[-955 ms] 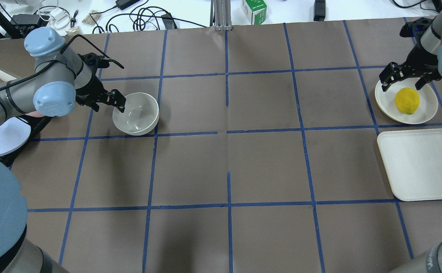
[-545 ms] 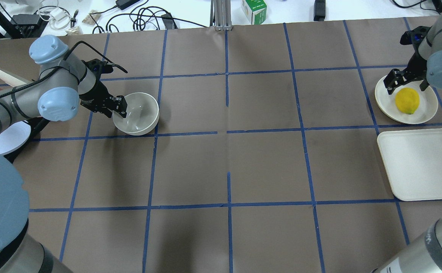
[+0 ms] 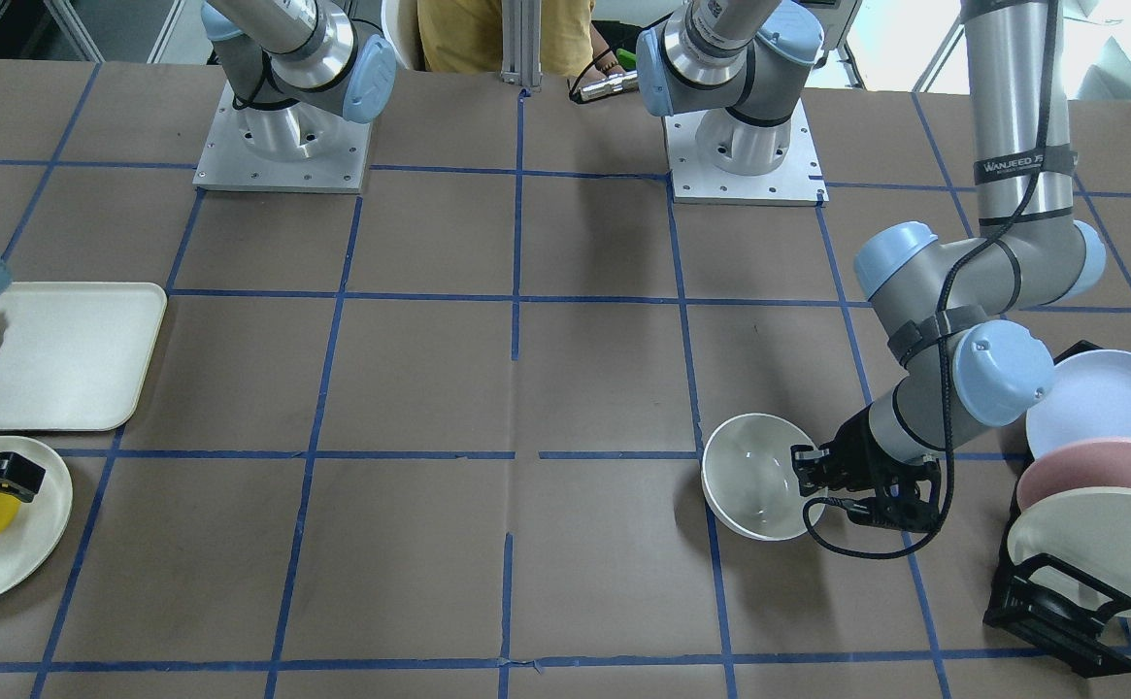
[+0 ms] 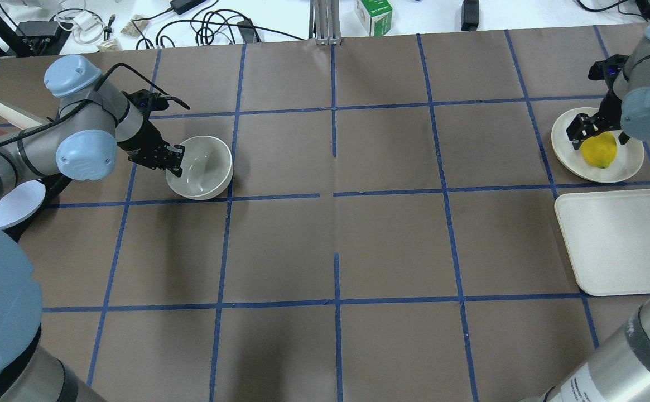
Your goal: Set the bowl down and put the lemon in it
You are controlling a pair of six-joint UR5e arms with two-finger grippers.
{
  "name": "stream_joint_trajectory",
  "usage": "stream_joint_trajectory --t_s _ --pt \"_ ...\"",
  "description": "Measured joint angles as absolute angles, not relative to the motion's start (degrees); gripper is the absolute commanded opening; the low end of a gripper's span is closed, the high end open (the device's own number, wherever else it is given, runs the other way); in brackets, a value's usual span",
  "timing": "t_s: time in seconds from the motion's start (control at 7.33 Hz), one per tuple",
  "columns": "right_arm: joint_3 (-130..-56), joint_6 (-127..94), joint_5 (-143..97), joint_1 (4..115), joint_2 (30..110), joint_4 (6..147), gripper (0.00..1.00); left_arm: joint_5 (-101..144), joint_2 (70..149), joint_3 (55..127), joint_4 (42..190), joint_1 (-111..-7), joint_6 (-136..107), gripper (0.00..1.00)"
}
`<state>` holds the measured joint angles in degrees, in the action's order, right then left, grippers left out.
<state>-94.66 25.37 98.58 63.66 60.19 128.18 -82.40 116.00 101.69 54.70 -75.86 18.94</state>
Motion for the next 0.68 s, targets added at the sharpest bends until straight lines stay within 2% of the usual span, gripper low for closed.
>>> stream_joint_trajectory --t_s 0.14,0.27,0.41,0.55,0.68 --pt "-94.59 26.42 98.60 63.02 59.36 128.88 1.00 -82.42 115.22 101.50 55.45 -76.61 16.50 0.00" --pt "-94.62 27.30 98.52 62.74 58.75 129.41 0.67 -81.99 114.06 101.32 56.57 -78.54 13.17 0.00" --pt "-94.61 27.49 98.22 62.63 58.48 129.57 0.15 -80.81 112.85 101.25 57.02 -82.43 9.63 0.00" --pt "-94.55 27.38 97.94 62.61 58.50 129.54 0.00 -79.81 112.36 101.11 56.83 -87.05 5.48 0.00" --pt "-94.49 27.30 97.86 62.59 58.67 129.39 0.00 -79.34 112.80 100.98 56.16 -91.48 -0.53 0.00"
